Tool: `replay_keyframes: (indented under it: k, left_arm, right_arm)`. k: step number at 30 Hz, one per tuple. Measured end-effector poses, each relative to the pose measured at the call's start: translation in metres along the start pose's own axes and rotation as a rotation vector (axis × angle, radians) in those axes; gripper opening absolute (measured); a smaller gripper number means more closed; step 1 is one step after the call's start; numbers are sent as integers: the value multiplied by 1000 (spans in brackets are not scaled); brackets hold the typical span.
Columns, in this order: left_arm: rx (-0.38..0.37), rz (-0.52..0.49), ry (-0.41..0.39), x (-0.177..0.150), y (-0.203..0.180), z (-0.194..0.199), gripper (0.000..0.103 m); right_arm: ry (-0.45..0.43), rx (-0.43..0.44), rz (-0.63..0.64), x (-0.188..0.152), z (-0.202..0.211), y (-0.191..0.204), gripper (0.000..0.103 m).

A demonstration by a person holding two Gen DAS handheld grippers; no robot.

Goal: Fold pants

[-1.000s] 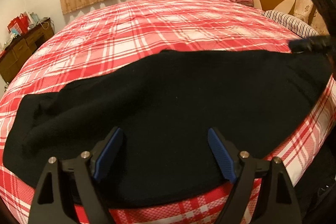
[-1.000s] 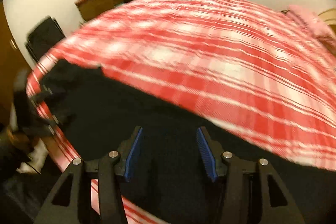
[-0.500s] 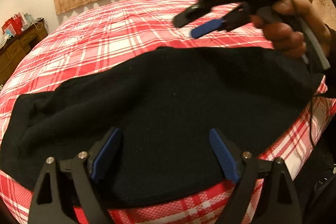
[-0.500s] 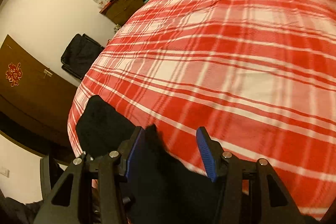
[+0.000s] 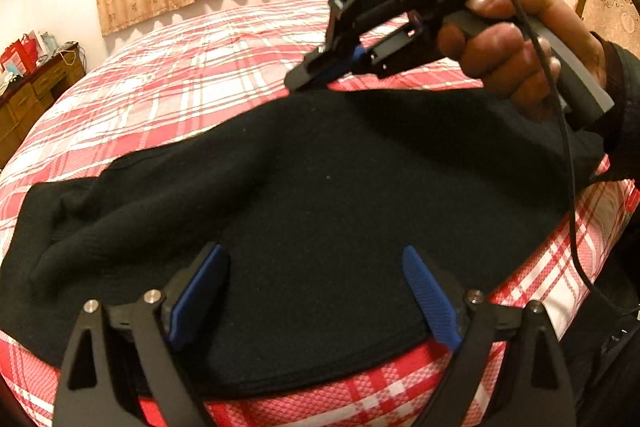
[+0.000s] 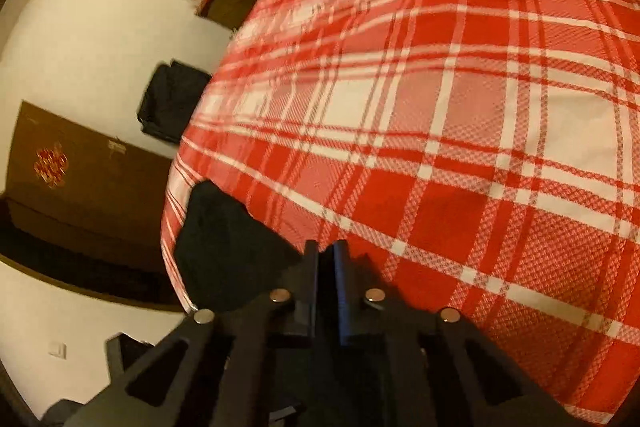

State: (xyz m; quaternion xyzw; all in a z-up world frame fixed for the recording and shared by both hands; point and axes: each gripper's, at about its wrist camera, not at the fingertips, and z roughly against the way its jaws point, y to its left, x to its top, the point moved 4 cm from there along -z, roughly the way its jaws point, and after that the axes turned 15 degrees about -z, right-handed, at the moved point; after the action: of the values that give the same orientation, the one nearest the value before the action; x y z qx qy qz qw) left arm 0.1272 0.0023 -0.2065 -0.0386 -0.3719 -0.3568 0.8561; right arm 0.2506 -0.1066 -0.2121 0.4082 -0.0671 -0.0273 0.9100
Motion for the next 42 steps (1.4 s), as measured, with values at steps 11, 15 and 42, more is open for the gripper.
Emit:
replay_keyframes:
  k: [11, 15, 42]
  left_arm:
    - [16, 1, 4, -4, -1, 1, 94]
    - [24, -1, 2, -8, -4, 5, 95]
    - [-28, -94, -46, 63, -76, 7, 95]
  right_arm:
    - [-76, -94, 8, 6, 1, -10, 1]
    - [-80, -93, 14, 5, 2, -12, 1]
    - [-962, -405, -342, -221, 457, -211, 60]
